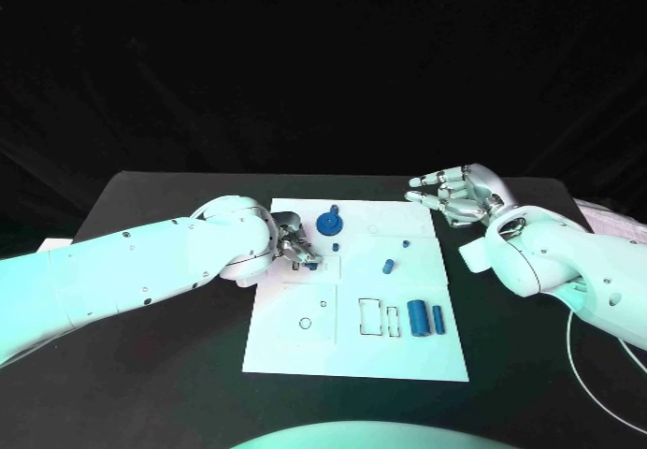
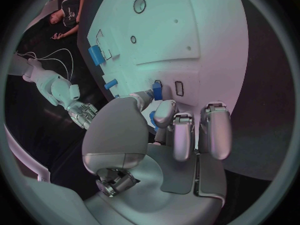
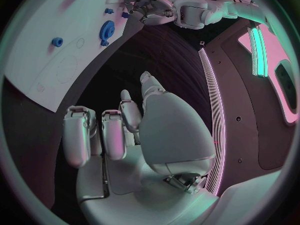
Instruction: Assemble the parts on the task board
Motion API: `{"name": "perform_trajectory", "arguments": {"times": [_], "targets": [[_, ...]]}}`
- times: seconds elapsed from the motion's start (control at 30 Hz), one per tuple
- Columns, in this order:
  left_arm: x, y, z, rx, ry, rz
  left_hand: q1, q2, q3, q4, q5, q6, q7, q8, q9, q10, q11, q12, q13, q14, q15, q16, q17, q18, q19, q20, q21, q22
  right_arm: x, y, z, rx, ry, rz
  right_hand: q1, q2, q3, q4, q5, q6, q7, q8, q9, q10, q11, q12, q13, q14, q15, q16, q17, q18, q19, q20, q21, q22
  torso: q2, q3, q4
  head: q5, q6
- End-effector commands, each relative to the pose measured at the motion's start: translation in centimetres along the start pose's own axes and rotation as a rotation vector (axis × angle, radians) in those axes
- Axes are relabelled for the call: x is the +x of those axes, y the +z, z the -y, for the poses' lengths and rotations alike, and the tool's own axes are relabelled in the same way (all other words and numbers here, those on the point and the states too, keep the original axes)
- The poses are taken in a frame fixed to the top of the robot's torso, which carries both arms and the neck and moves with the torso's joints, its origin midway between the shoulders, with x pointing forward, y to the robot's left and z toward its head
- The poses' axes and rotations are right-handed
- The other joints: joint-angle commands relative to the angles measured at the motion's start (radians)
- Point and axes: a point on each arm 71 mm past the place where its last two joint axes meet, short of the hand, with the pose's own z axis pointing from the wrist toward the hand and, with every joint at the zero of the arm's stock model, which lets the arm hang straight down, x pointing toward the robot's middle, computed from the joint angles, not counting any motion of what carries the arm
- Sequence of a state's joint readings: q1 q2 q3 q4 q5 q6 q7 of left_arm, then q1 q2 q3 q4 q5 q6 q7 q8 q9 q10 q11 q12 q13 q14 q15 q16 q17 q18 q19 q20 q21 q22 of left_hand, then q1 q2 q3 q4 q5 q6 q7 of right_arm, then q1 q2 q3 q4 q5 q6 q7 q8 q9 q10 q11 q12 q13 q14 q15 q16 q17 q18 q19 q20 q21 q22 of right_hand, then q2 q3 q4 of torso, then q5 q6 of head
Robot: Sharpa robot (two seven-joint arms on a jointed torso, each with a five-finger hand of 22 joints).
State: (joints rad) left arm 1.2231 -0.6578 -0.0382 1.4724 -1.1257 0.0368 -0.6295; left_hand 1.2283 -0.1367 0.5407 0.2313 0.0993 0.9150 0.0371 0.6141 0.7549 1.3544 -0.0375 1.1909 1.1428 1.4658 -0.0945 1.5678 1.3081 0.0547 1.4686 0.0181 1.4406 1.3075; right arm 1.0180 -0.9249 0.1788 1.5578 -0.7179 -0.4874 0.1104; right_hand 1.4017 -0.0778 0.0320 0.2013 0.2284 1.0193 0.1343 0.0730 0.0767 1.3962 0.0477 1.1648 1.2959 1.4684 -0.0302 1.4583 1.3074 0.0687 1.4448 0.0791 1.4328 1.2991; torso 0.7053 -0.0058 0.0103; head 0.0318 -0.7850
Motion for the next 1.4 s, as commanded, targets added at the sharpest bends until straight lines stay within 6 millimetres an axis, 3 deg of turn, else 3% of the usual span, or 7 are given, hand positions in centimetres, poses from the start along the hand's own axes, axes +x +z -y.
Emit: {"name": "perform_trajectory", "arguments": {"times": [0.03, 0.73, 1.07, 1.4], "targets": [[0.66, 0.1, -0.3, -0.01, 0.037, -0.046, -0.001, 0.008, 0.121, -0.122, -0.004, 0.007, -0.007, 0.002, 0.001, 0.007, -0.001, 0.001, 0.0, 0.105, 0.003, 0.003, 0.263, -0.013, 0.022, 0.002, 0.002, 0.117, 0.17, 0.0, 0.01, -0.002, 0.008, -0.021, 0.0, 0.008, 0.0, -0.007, 0.002, 0.006, 0.0, 0.002, 0.001, -0.002, -0.002, -0.001, -0.001, 0.069, 0.001, -0.006, 0.113, -0.01, -0.006, -0.002, -0.005, -0.001, 0.0, -0.0008, 0.0012, 0.002, -0.003], [0.73, 0.13, -0.12, -0.009, 0.04, -0.05, -0.004, 0.007, 0.119, -0.126, -0.008, 0.013, -0.008, 0.002, 0.002, 0.011, -0.002, 0.006, 0.006, 0.105, 0.002, 0.003, 0.263, -0.014, 0.024, 0.001, 0.005, 0.121, 0.16, -0.01, 0.03, -0.001, 0.007, -0.024, -0.001, 0.01, 0.0, -0.007, 0.002, 0.006, 0.0, 0.002, 0.001, -0.003, -0.002, -0.003, -0.002, 0.068, 0.001, -0.007, 0.113, -0.01, -0.006, -0.002, -0.006, -0.001, -0.001, 0.0012, -0.0007, 0.007, -0.007], [0.81, 0.37, 0.01, -0.016, 0.052, -0.066, -0.079, -0.011, 0.028, -0.101, -0.013, 0.049, -0.017, -0.011, 0.0, 0.014, -0.008, 0.0, -0.002, 0.105, -0.002, 0.003, 0.263, -0.014, 0.023, -0.002, -0.001, 0.12, 0.05, -0.08, 0.03, -0.004, 0.005, -0.021, -0.002, 0.01, 0.0, -0.007, 0.002, 0.005, 0.0, 0.002, 0.001, -0.004, -0.002, -0.005, -0.004, 0.068, 0.001, -0.008, 0.111, -0.009, -0.008, -0.002, -0.007, -0.004, -0.001, 0.0024, -0.0021, 0.01, -0.001], [0.77, 0.58, 0.12, -0.022, 0.052, -0.065, -0.117, -0.001, -0.05, -0.075, -0.013, 0.07, -0.02, -0.021, 0.0, 0.02, -0.011, 0.001, -0.001, 0.105, -0.005, 0.003, 0.263, -0.015, 0.026, -0.005, 0.001, 0.125, 0.06, -0.14, -0.04, -0.009, 0.006, -0.026, -0.015, 0.008, -0.009, -0.005, -0.001, 0.003, 0.0, 0.0, 0.0, -0.005, -0.001, -0.007, -0.006, 0.067, 0.002, -0.011, 0.108, -0.009, -0.01, -0.002, -0.009, -0.007, 0.0, 0.0014, -0.001, 0.014, -0.003]]}}
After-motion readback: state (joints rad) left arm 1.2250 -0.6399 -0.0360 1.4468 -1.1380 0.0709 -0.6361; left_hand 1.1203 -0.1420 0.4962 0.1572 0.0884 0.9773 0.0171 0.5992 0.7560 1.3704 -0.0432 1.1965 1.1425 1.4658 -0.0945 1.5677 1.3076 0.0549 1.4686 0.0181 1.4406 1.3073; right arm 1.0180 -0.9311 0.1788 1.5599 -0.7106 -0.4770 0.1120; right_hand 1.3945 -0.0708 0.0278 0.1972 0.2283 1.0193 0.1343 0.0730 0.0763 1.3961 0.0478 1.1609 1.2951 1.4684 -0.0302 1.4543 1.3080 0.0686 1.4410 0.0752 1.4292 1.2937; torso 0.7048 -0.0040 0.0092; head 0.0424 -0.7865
